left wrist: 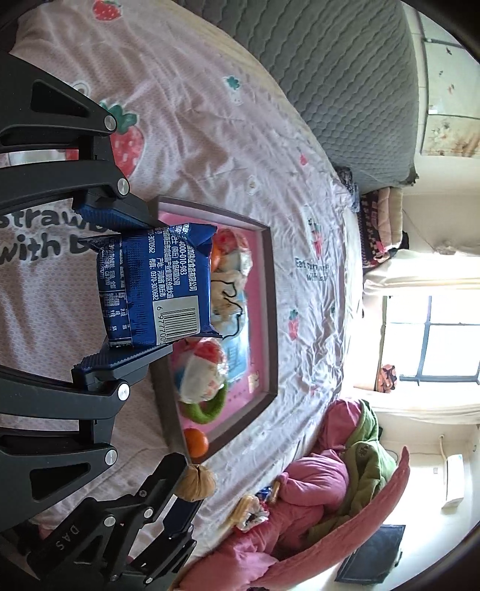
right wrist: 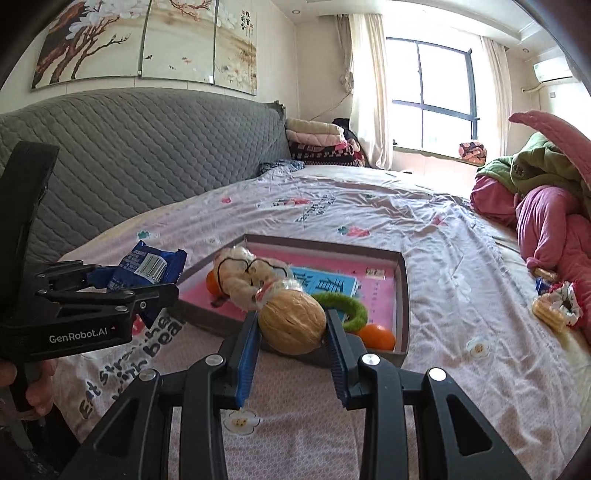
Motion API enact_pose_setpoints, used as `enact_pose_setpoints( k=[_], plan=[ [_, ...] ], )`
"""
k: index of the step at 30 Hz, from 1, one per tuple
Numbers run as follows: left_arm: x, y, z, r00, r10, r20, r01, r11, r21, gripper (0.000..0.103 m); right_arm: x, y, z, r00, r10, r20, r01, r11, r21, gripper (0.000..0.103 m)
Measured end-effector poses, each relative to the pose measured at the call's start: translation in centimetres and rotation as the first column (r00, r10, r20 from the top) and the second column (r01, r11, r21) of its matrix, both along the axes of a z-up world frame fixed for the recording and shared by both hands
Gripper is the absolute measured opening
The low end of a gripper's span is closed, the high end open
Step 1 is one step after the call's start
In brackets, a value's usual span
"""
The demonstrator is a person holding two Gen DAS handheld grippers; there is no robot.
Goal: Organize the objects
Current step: 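Carry the snack packet in the left tool and walnut in the right tool over the tray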
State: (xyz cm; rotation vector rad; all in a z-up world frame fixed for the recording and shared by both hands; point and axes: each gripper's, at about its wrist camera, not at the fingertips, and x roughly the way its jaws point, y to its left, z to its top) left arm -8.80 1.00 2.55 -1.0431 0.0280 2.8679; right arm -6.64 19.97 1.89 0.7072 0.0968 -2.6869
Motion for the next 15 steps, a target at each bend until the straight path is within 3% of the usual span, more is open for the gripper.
enact_pose_setpoints(
  k=[15],
  plan=[
    [-2.6,-1.0,2.5,0.998,0.013,-0.058,-0.013,1.000,0.003,0.056,-2.7,1.2,2.9,0.996,-0.018,-0.090,0.017,1.000,-0.007,0.035]
  ],
)
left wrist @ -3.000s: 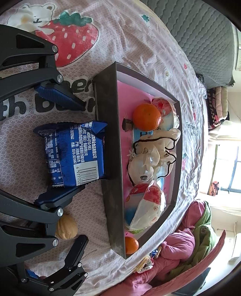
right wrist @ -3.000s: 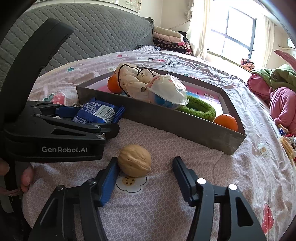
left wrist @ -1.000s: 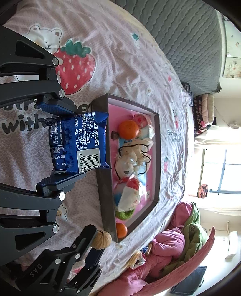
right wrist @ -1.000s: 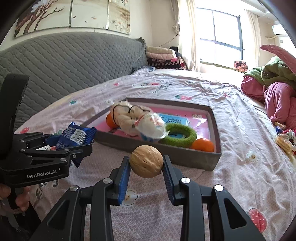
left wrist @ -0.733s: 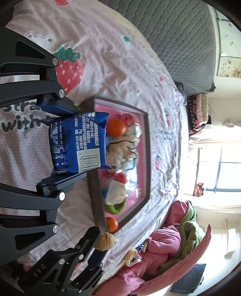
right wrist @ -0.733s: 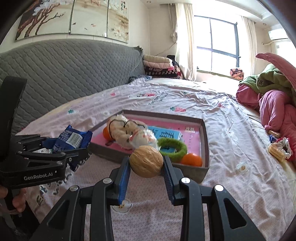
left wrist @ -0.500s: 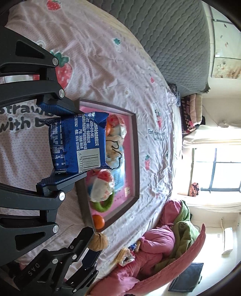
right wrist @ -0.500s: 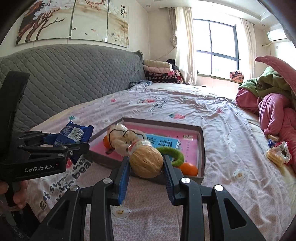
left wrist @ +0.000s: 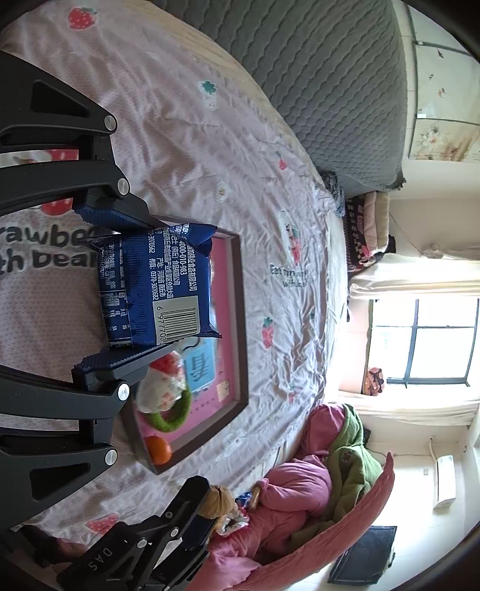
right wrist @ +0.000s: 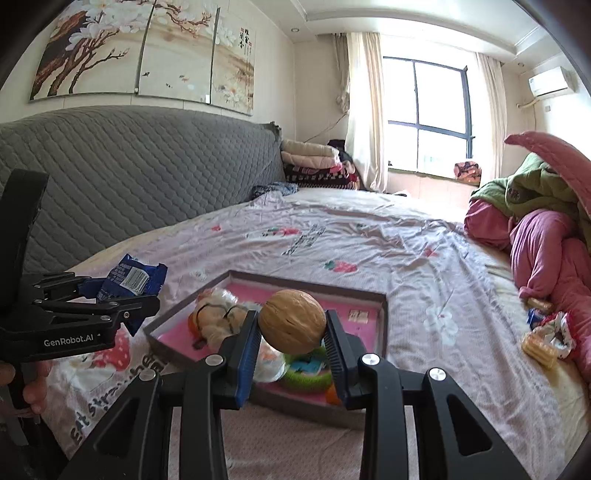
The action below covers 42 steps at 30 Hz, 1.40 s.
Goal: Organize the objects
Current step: 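Carry the snack packet in the left tool and walnut in the right tool over the tray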
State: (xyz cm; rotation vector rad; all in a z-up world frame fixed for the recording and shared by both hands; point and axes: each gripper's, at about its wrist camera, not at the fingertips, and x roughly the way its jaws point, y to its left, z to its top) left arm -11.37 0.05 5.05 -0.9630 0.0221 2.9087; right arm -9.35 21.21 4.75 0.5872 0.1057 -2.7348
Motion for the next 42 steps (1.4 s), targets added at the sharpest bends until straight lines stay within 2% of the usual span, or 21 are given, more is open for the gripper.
enact_pose_setpoints(
  k=[6,10,22,34,42],
  plan=[
    [-1.8,0.3,0.6,1.000,-0.007,-0.018,0.007,1.000,-0.007,0.056,-1.3,0.2,0.5,1.000,0.004,-0.015,-0.004,1.000,0.012,0.035],
    [-3.6,0.7,-0.2,1.000,-0.012,-0.003,0.012,1.000,-0.010,0.056,-2.0,-0.3,0.0,1.000,0.010,-0.002,-0.010,0.999,0.043,0.035],
    [-6.6,1.7,-5.9,0.994,-0.033,0.104,0.033,0.999,0.003,0.056,-4.4,-1.7,-4.5,0.986,0.005,0.167,-0.031,0.988,0.153,0.035],
    [-7.6,1.9,-8.4,0.987,-0.054,0.150,0.054,0.999,0.000,0.056,-5.8,-2.0,-7.3,0.956,0.013,0.293,-0.063,0.985,0.160,0.035],
    [-8.2,2.4,-9.8,0.981,-0.063,0.183,0.063,0.998,0.005,0.056,-6.7,-1.9,-8.0,0.947,0.011,0.320,-0.058,0.989,0.137,0.035]
  ],
)
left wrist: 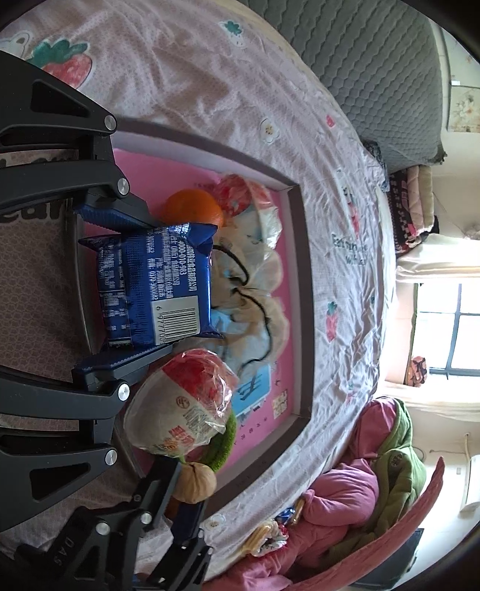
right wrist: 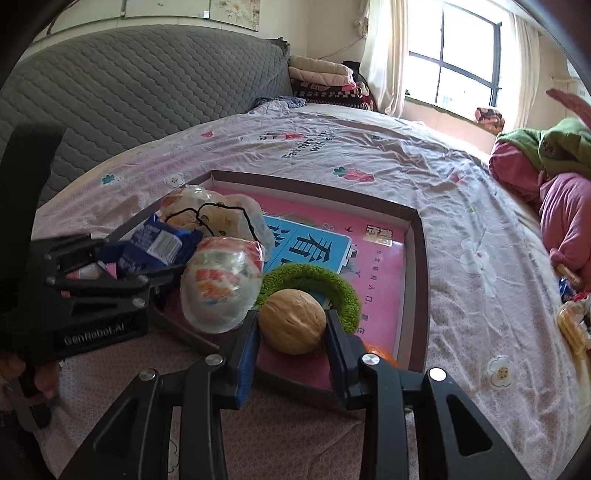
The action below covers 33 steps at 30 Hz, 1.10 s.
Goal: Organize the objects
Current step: 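Carry the snack packet in the left tool and walnut in the right tool over the tray, then lower the walnut into the green ring with the right tool while the left tool lowers the packet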
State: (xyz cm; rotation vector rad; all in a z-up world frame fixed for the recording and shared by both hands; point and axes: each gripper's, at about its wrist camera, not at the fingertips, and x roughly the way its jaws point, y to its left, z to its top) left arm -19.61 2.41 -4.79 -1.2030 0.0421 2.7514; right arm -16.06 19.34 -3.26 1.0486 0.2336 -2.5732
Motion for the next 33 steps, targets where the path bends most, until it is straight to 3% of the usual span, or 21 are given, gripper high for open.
enact_pose_setpoints(
  k=[19,33],
  plan=[
    [-0.2,-0.2,-0.3,1.000,0.013,0.028,-0.014,0.999,0.030,0.058,-1.3,-0.8,-0.4,1.000,0.013,0.008,-0.014,0.999,0.050,0.035],
    [-0.1,-0.4,-0.1,0.999,0.031,0.041,-0.032,0.999,0.026,0.058,-2.0,-0.5,-0.4,1.000,-0.001,0.015,0.000,1.000,0.030,0.035]
  ],
)
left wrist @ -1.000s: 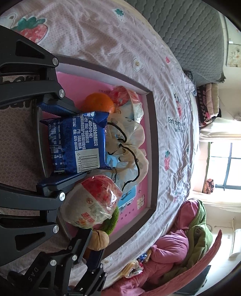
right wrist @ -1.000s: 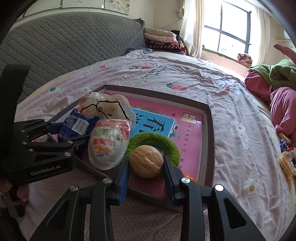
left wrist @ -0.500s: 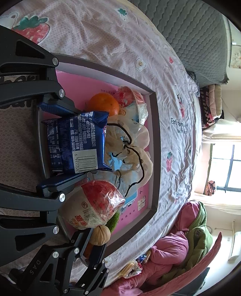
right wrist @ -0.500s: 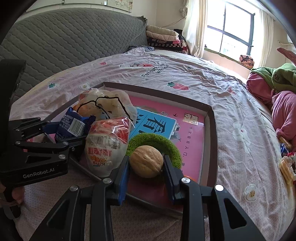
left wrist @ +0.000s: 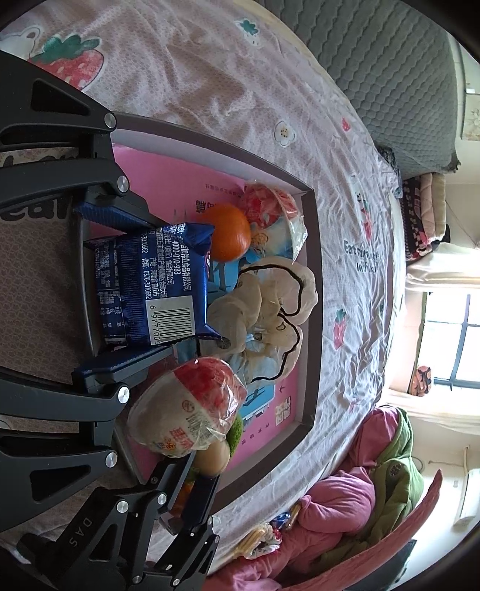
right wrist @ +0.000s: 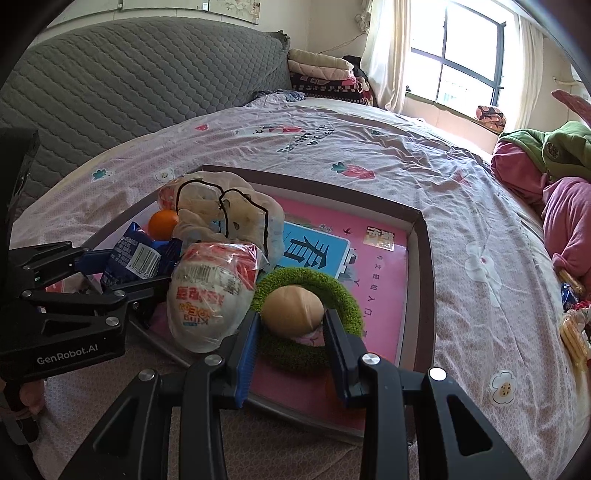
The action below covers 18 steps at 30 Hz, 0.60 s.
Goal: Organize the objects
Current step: 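Lower the walnut into the green ring with the right tool while the left tool lowers the packet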
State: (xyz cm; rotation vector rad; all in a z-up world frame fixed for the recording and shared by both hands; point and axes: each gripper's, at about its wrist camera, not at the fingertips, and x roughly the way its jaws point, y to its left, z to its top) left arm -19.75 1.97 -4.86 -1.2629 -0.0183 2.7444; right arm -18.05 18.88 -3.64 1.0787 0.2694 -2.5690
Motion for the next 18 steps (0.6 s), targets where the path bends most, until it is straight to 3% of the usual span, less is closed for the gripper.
enact_pose_setpoints(
  k=[13,18],
  plan=[
    [0.40,0.06,0.36,1.000,0.000,-0.004,0.000,1.000,-0.005,0.058,0.03,-0.06,0.10,1.000,-0.007,0.004,0.007,1.000,-0.005,0.035],
    [0.64,0.05,0.71,1.000,0.003,-0.007,-0.003,1.000,-0.011,0.064,0.22,0.84,0.65,0.999,-0.032,0.013,0.033,0.998,-0.061,0.035]
  ],
)
